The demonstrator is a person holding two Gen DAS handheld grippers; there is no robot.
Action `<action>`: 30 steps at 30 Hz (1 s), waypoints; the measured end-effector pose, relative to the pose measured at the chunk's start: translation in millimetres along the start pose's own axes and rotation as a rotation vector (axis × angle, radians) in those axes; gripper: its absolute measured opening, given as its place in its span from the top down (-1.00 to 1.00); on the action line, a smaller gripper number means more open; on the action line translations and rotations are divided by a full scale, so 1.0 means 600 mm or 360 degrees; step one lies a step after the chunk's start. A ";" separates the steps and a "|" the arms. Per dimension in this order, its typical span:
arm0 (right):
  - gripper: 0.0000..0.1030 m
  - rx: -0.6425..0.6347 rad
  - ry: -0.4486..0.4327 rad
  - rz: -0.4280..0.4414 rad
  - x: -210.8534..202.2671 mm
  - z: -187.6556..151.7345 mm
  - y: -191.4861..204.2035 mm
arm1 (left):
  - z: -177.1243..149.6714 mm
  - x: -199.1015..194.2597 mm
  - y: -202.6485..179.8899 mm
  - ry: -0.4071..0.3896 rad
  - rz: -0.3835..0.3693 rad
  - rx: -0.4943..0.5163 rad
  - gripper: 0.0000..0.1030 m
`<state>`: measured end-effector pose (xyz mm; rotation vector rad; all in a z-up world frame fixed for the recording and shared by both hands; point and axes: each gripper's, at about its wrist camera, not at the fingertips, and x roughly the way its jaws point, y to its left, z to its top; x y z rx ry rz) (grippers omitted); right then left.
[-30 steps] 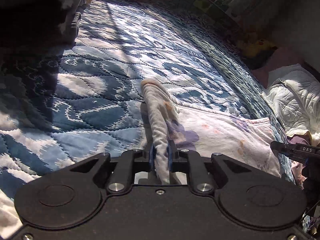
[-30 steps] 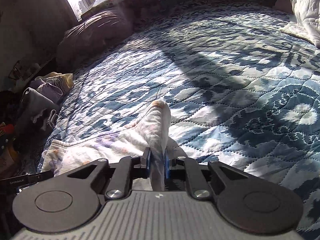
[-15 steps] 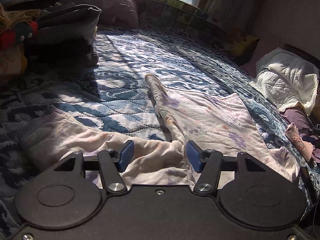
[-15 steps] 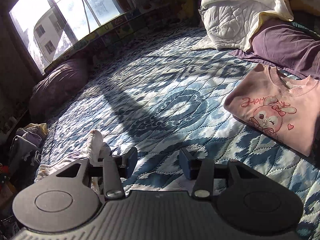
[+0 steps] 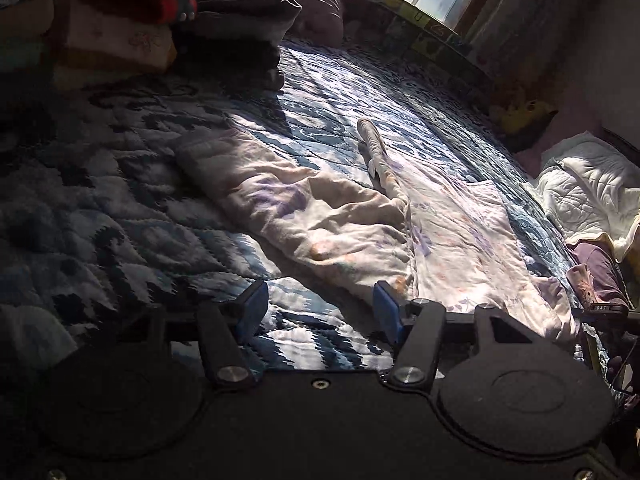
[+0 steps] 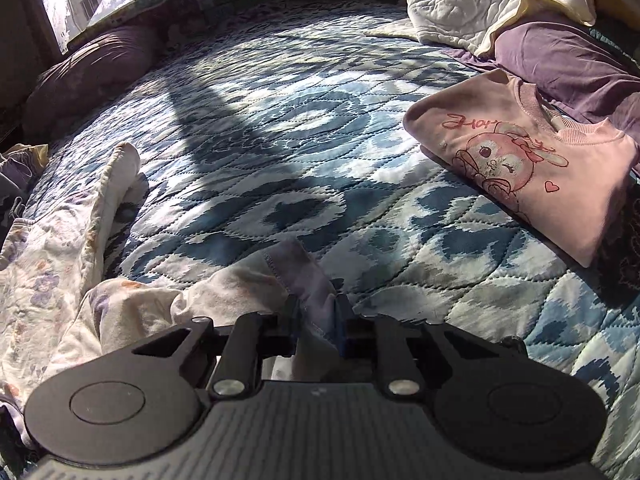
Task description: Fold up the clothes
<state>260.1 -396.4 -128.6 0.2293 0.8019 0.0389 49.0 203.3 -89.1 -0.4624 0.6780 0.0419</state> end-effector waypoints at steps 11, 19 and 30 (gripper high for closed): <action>0.27 -0.0092 -0.0187 -0.0319 -0.068 0.009 -0.001 | 0.007 -0.040 -0.009 -0.0073 -0.0051 -0.0004 -0.11; -0.16 0.0153 -0.0119 -0.0103 -0.086 -0.057 0.085 | -0.012 -0.083 -0.009 -0.0088 -0.0070 -0.0035 -0.11; -0.01 0.0919 -0.0225 0.0020 -0.041 -0.123 0.028 | -0.013 -0.231 -0.013 -0.0227 0.0022 0.0064 -0.13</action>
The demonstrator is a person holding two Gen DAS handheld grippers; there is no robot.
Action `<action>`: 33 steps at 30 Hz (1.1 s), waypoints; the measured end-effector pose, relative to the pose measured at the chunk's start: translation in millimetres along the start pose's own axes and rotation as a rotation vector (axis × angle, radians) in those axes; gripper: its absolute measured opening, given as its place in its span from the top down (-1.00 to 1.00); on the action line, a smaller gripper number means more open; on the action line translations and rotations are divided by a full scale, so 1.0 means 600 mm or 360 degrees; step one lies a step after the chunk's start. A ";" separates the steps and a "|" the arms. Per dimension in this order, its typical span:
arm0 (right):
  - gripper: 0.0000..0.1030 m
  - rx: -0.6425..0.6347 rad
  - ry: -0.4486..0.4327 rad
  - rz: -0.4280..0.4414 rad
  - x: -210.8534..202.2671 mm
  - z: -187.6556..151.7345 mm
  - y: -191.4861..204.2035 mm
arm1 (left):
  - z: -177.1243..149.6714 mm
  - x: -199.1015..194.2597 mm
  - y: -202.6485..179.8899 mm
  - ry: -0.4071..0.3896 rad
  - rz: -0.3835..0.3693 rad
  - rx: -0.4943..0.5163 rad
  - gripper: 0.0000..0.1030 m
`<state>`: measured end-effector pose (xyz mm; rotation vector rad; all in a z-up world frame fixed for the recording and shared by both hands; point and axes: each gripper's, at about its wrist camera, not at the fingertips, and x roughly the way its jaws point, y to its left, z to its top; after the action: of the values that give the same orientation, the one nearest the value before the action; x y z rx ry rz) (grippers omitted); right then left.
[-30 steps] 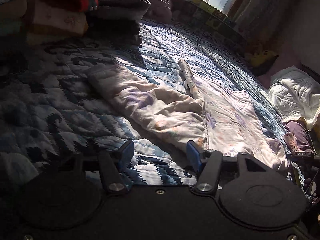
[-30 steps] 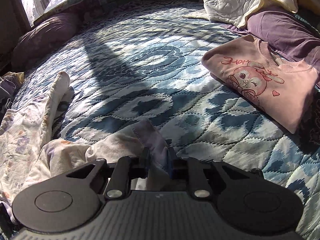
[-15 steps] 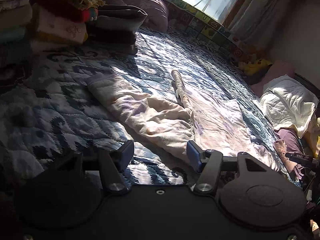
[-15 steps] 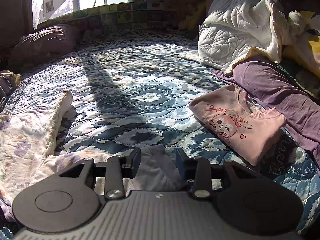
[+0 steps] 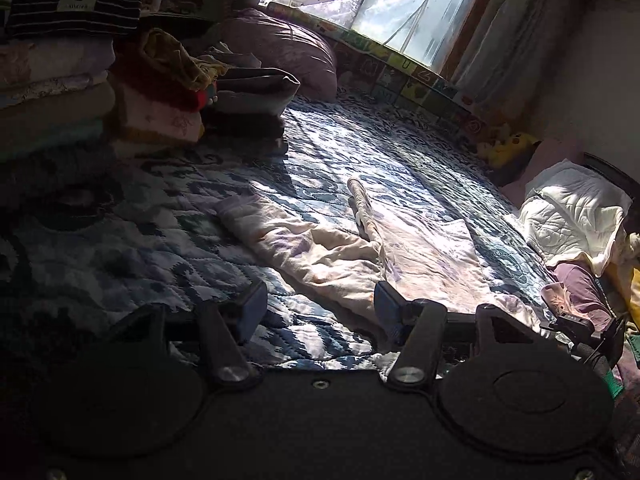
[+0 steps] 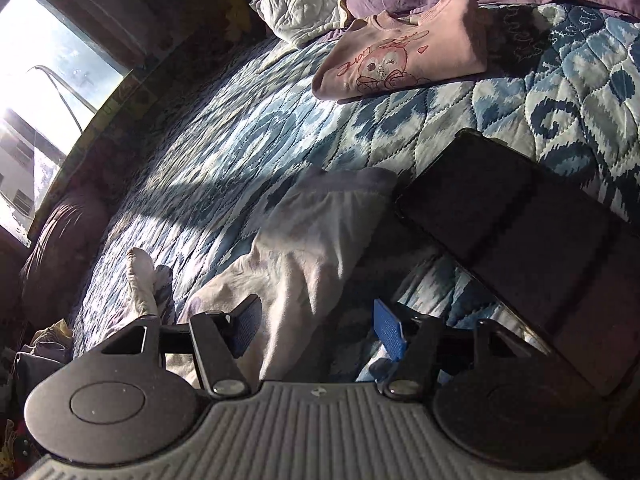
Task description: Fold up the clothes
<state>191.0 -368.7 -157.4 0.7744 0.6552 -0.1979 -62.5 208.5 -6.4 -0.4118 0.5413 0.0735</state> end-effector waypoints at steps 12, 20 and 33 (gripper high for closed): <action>0.14 -0.0784 0.0237 -0.0166 0.084 0.112 0.102 | 0.029 -0.043 -0.028 -0.0082 0.0003 0.0103 -0.17; -0.09 0.0020 0.0082 0.0108 0.068 0.100 -0.022 | 0.028 0.031 -0.012 -0.0019 -0.0102 0.0057 -0.21; 0.47 -0.0956 0.0012 -0.0344 0.100 0.107 0.095 | 0.027 0.019 0.022 -0.0085 -0.0101 -0.0109 -0.21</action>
<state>291.3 -369.8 -127.2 0.1272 0.7549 -0.1815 -47.1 226.7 -4.8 -0.4923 0.4738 0.0420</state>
